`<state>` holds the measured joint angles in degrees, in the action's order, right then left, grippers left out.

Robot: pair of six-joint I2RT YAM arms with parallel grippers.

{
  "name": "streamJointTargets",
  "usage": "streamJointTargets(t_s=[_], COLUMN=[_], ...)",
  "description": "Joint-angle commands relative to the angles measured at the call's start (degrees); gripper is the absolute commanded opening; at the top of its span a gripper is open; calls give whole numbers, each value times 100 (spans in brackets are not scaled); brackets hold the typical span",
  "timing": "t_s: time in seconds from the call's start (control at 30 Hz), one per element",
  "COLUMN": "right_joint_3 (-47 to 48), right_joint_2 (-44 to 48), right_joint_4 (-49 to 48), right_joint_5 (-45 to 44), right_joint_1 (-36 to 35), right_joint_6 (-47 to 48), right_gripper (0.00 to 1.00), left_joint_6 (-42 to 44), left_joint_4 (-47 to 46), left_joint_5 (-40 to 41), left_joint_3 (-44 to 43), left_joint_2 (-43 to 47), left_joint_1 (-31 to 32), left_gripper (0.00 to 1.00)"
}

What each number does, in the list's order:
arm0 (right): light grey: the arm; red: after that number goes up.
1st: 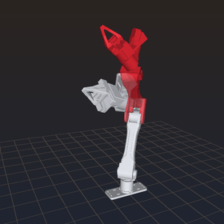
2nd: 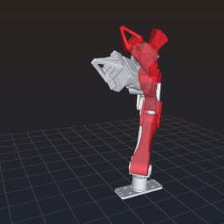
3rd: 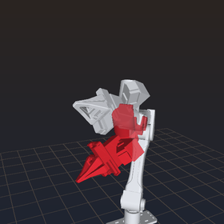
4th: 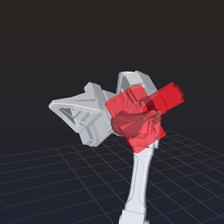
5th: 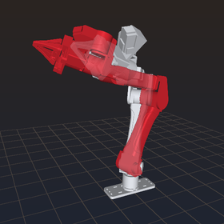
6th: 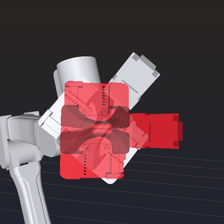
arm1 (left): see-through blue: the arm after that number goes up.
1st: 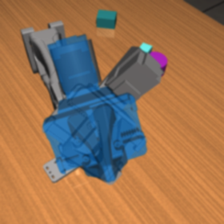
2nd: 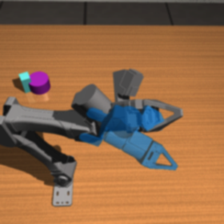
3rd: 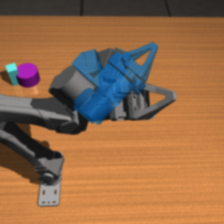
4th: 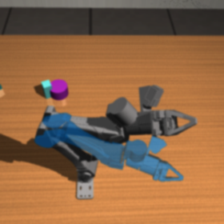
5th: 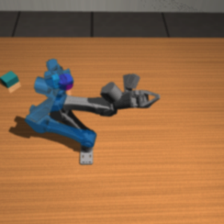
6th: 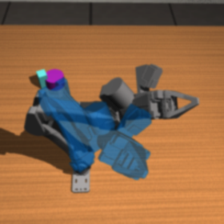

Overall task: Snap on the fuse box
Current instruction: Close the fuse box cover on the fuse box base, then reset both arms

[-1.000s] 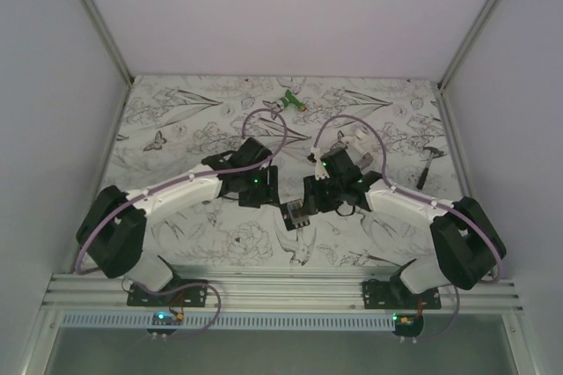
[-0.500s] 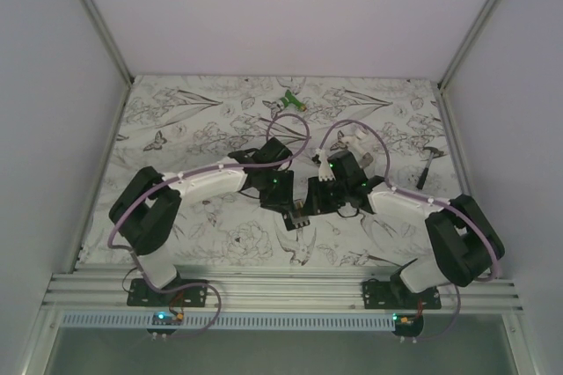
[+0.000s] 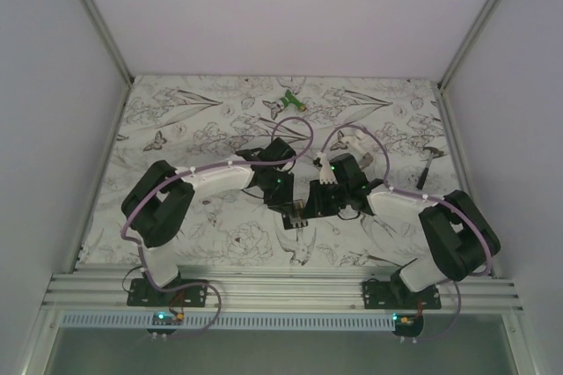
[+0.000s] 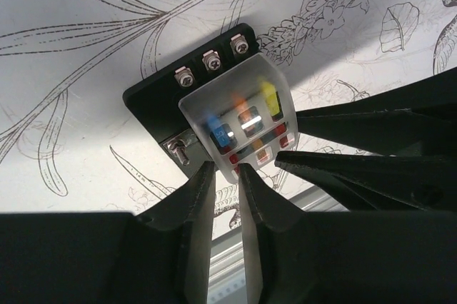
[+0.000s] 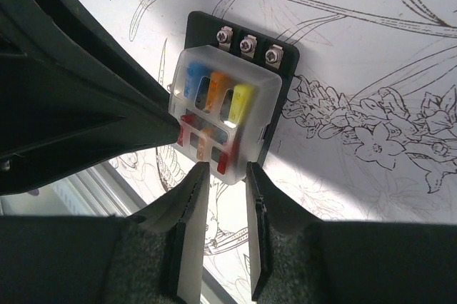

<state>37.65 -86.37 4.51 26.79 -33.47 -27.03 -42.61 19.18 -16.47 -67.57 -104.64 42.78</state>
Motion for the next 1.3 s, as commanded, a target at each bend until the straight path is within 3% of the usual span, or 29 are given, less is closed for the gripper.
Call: streamJointTargets(t_s=[0.0,0.2,0.4,0.6,0.87,0.93,1.07,1.17,1.27], right_joint_3=[-198,-198,46,238,-32,-213,-831,-1454,-2351], right_joint_2=[-301,-482,260,1212,2467,2777,3484,3849,4004], right_joint_4=[-94,-100,181,710,812,600,-269,-1207,-2864], right_joint_5=[-81,-21,-301,-1640,-3993,-4478,-5428,-6055,-6438], right_joint_1=[-50,-87,-90,-43,637,885,1238,1395,1503], right_joint_6=[-19,-31,70,333,640,716,879,999,1350], right_gripper=[25,23,29,48,89,100,99,99,99], left_joint_6=[11,50,198,424,708,727,770,860,929], left_joint_4=[46,49,91,253,483,498,499,492,354], left_joint_5=[40,66,223,689,2082,2501,3824,4803,5702], left_joint_3=[124,383,464,459,966,1214,1780,2169,2505], left_joint_2=[-384,-396,202,1034,2306,2688,3608,4110,4332], left_joint_1=[46,9,-142,-259,-600,-852,-1318,-1638,-2009], left_gripper=[21,20,24,48,80,86,99,100,100])
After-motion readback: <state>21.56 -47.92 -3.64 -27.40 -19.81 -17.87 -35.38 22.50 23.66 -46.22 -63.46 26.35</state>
